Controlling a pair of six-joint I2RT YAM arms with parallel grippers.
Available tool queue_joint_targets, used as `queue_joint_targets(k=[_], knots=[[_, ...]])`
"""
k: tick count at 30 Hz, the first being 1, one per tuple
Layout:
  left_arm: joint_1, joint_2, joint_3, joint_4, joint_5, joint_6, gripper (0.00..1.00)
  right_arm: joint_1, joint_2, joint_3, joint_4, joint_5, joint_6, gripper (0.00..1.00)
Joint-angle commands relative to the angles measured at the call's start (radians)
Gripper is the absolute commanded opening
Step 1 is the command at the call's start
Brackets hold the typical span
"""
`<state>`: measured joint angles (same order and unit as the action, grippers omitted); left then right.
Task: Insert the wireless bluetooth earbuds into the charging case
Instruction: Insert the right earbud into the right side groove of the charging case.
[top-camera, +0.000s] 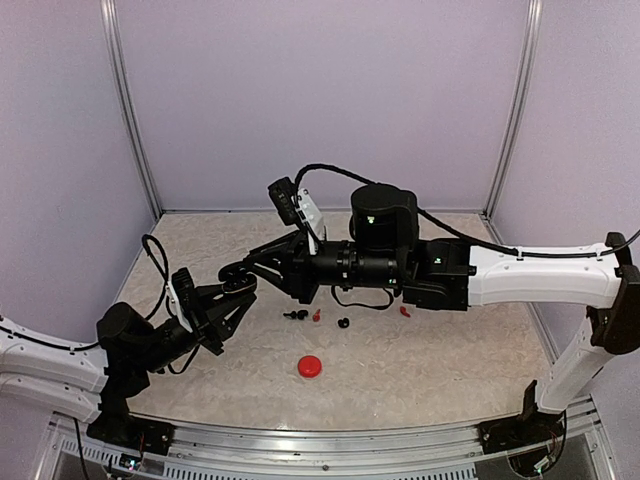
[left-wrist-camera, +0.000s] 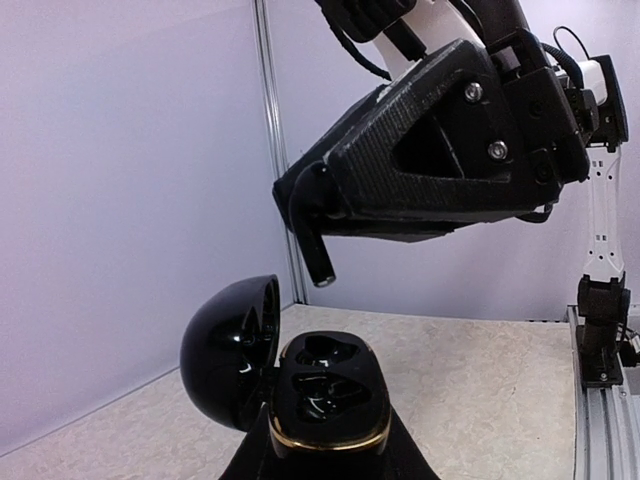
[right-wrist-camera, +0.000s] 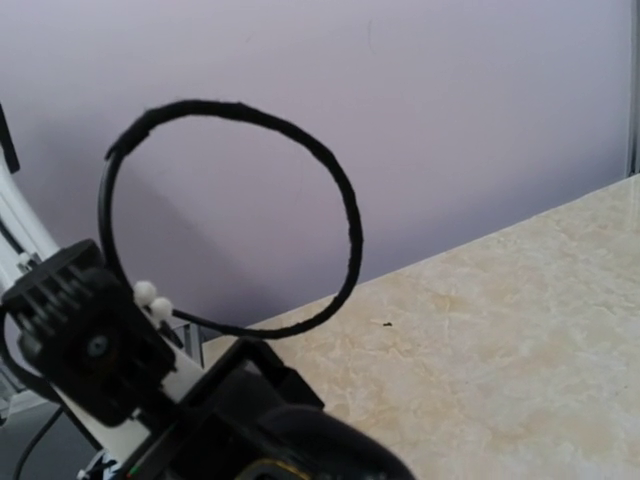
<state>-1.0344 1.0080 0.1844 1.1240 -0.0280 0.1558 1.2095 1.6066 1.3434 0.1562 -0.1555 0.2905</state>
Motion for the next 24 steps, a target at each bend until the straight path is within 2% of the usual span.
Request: queue_joint_targets(k=[1, 15, 24], knots=[[-0.008, -0.009, 0.016, 0.041, -0.007, 0.024, 0.00, 0.010, 0.009, -0.009, 0.020, -0.015, 0.025, 0.17], [-0.010, -0.014, 0.014, 0.049, -0.001, 0.023, 0.01, 0.010, 0.035, -0.018, 0.014, -0.014, 0.015, 0.17], [-0.010, -0.016, 0.013, 0.052, 0.000, 0.023, 0.00, 0.024, 0.033, -0.030, 0.010, 0.049, -0.047, 0.17]])
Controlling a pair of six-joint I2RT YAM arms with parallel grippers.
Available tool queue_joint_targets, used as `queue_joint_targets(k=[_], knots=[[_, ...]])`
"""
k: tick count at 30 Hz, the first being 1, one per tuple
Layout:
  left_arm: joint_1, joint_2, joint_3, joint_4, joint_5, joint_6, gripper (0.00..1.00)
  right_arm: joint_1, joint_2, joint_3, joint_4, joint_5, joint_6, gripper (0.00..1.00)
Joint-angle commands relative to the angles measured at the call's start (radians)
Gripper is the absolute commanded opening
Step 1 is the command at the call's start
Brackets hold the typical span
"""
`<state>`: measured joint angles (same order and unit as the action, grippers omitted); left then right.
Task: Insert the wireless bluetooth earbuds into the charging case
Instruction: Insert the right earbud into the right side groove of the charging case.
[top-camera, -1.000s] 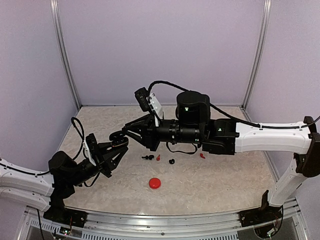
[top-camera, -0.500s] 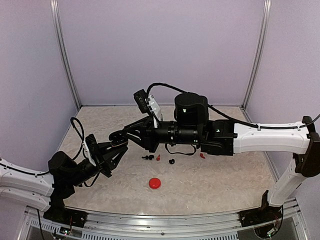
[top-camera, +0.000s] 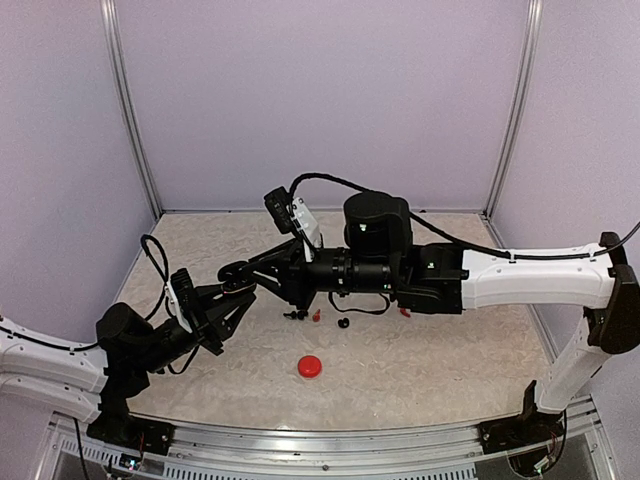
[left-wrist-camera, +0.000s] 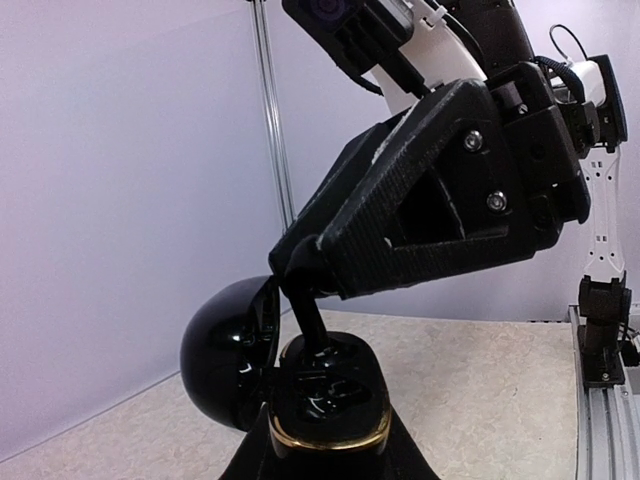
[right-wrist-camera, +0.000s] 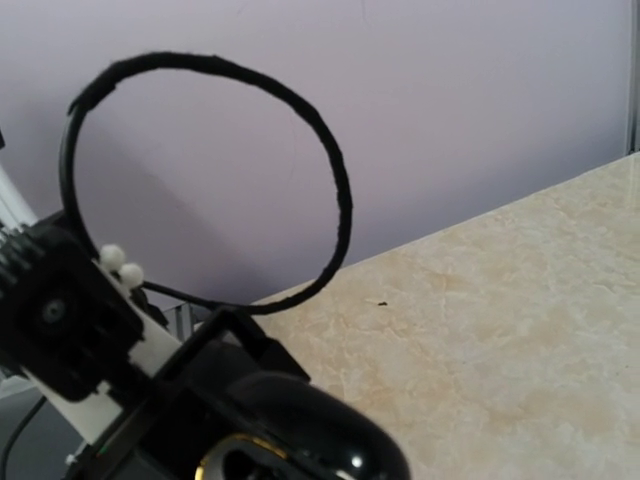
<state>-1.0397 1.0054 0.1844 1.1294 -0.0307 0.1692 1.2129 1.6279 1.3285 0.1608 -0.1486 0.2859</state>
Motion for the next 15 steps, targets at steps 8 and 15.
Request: queue_joint_targets(k=[8, 15], knots=[[-0.005, -0.010, 0.014, 0.046, 0.003, 0.007, 0.00, 0.050, 0.029, -0.001, -0.029, 0.124, -0.134, 0.17], [-0.004, -0.024, 0.012, 0.041, -0.006, 0.001, 0.00, 0.071, 0.054, 0.005, -0.066, 0.165, -0.173, 0.18]])
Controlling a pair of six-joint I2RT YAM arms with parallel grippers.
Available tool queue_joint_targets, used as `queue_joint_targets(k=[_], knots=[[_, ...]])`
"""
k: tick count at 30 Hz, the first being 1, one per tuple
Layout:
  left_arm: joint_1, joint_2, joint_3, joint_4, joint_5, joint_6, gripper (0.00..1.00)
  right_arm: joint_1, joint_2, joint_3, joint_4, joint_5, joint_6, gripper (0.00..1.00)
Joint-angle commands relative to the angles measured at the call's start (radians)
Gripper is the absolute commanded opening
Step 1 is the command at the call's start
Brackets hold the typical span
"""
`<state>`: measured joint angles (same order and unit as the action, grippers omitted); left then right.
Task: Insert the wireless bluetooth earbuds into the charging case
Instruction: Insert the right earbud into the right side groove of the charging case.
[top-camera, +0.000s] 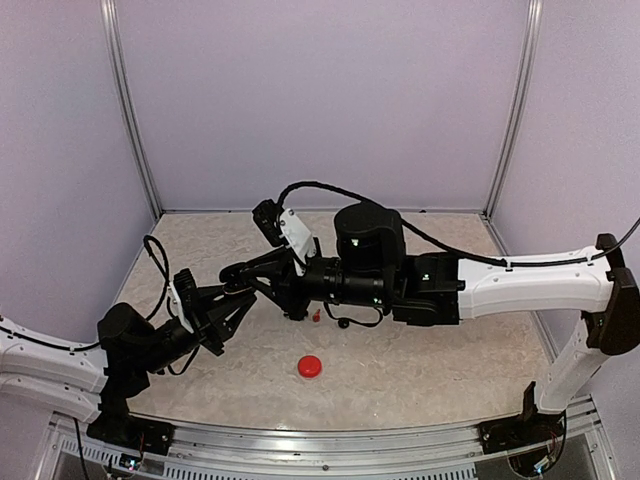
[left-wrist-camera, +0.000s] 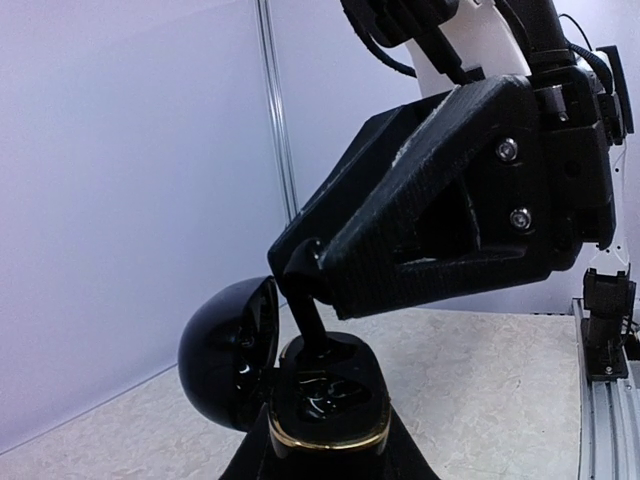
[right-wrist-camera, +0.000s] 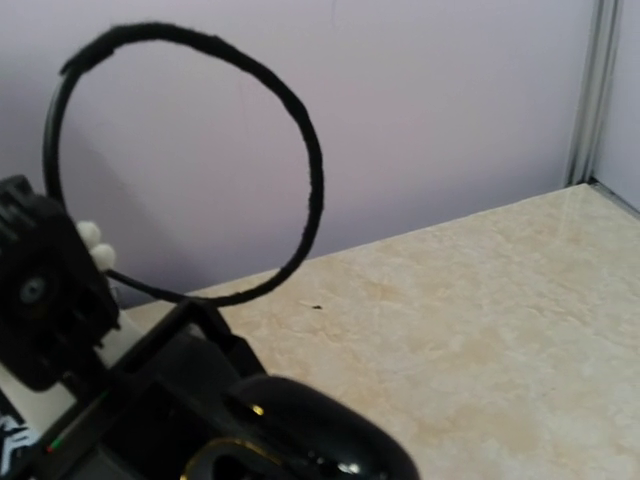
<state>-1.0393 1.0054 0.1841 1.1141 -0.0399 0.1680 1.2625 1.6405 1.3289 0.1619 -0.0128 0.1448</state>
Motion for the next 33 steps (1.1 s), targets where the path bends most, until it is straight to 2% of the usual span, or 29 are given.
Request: queue_joint_targets(k=[1, 8, 14, 22, 33], knots=[[-0.005, -0.026, 0.012, 0.056, 0.002, 0.001, 0.01, 0.020, 0.041, 0.002, -0.066, 0.031, -0.029, 0.19], [-0.002, -0.039, 0.004, 0.069, -0.005, -0.002, 0.00, 0.022, 0.013, -0.041, -0.033, 0.054, -0.014, 0.19], [0.004, -0.040, 0.000, 0.079, 0.006, -0.014, 0.01, 0.028, -0.008, -0.092, 0.035, 0.043, -0.069, 0.18], [0.010, -0.045, -0.003, 0.086, 0.007, -0.019, 0.00, 0.051, -0.015, -0.114, 0.054, 0.142, -0.131, 0.17], [0.012, -0.024, 0.008, 0.108, 0.011, -0.013, 0.00, 0.052, 0.004, -0.119, 0.065, 0.125, -0.103, 0.22]])
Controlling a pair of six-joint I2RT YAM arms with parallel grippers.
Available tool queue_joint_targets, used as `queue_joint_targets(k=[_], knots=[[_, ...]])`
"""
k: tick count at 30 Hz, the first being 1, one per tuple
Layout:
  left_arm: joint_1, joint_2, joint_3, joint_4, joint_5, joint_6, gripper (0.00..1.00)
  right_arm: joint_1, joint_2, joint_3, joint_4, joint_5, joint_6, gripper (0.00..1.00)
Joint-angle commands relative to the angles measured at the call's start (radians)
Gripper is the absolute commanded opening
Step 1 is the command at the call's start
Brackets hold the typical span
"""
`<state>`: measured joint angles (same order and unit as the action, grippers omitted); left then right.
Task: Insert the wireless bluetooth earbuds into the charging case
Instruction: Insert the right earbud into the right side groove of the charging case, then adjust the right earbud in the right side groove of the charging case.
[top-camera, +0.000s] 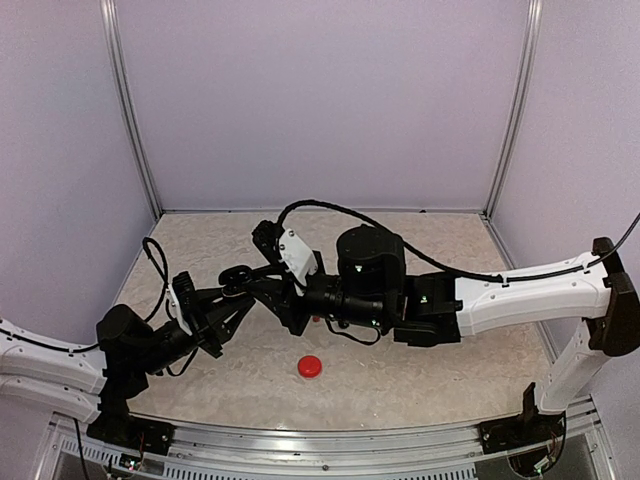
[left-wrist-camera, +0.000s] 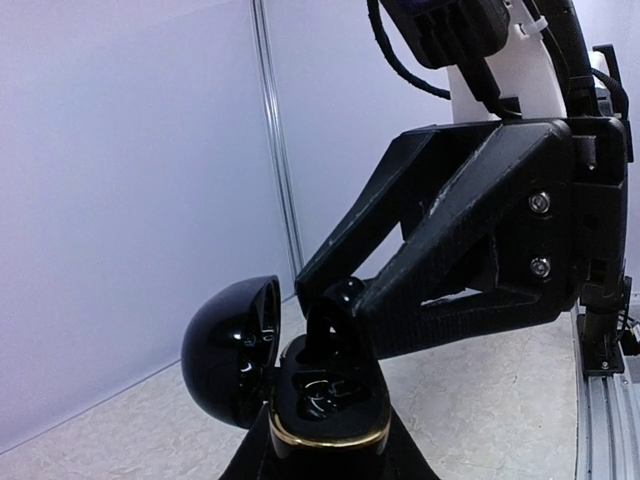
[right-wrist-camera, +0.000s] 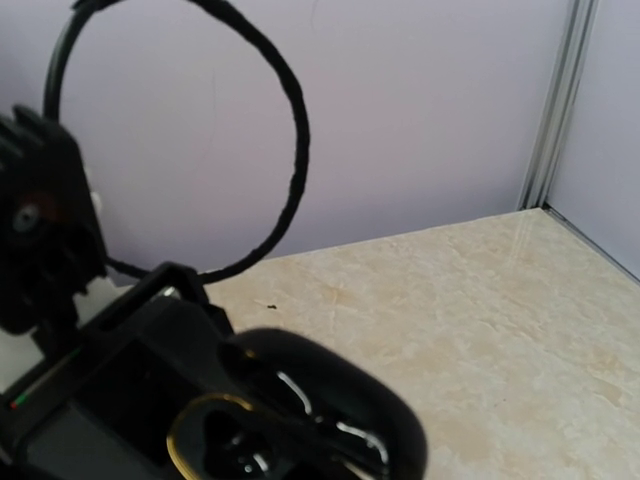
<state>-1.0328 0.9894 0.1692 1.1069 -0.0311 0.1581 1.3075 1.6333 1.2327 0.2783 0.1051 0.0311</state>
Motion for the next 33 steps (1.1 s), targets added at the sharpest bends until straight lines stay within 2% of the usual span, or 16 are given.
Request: queue_joint_targets(k=[1, 11, 17, 21, 29, 33], knots=[[0.006, -0.006, 0.023, 0.116, 0.004, -0.002, 0.00, 0.008, 0.011, -0.021, -0.051, 0.008, 0.010, 0.22], [0.004, 0.015, 0.030, 0.107, 0.025, 0.001, 0.00, -0.002, -0.003, 0.001, -0.079, 0.021, 0.038, 0.25], [0.006, 0.011, 0.031, 0.107, 0.023, -0.006, 0.00, -0.006, -0.014, -0.004, -0.076, 0.008, 0.041, 0.39], [0.010, 0.015, 0.030, 0.107, 0.025, -0.013, 0.00, -0.007, -0.021, -0.003, -0.074, -0.020, 0.025, 0.45], [0.030, 0.023, 0.030, 0.107, 0.058, -0.046, 0.00, -0.009, -0.080, -0.044, -0.050, -0.144, -0.020, 0.68], [0.034, 0.017, 0.025, 0.104, 0.081, -0.048, 0.01, -0.016, -0.134, -0.076, -0.051, -0.161, -0.020, 0.71]])
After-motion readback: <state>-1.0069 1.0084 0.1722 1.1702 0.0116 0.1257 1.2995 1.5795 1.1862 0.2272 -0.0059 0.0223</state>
